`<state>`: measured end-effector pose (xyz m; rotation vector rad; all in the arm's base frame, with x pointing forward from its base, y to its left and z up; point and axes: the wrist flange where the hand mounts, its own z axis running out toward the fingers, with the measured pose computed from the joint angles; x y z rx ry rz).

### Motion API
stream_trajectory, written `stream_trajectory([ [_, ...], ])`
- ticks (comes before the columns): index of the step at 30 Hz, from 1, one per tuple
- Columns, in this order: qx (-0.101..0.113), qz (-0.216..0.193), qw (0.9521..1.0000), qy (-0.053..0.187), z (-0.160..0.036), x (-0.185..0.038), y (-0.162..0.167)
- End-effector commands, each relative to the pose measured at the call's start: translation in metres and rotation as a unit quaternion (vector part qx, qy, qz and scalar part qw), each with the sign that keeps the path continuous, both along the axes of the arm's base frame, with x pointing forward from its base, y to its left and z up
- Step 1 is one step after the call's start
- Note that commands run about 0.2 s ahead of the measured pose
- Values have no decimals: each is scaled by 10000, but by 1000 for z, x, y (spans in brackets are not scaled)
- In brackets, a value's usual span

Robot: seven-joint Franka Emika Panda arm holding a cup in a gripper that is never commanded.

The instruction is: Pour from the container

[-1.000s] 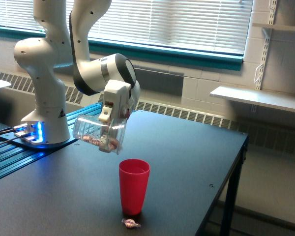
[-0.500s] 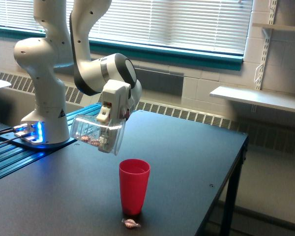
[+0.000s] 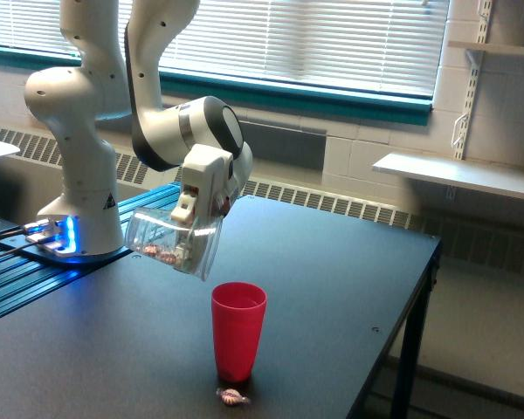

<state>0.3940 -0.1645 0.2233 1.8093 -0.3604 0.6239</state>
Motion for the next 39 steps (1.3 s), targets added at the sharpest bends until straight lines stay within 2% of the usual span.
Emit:
stream_trajectory([
  [1, -46, 69, 9997, 218, 4, 1, -12],
  [7, -93, 36, 9996, 274, 13, 7, -30],
  [13, -97, 228, 9989, 392, 19, 12, -39],
  [22, -345, 433, 9981, 285, 29, 33, -48],
  [26, -563, 747, 9950, 343, 24, 38, -49],
  [28, -601, 886, 9930, 496, 17, 37, -49],
  [31, -667, 1041, 9906, 581, 10, 37, -46],
  [37, -563, 1269, 9876, 733, -1, 33, -32],
  [39, -591, 1328, 9864, 771, -3, 31, -28],
])
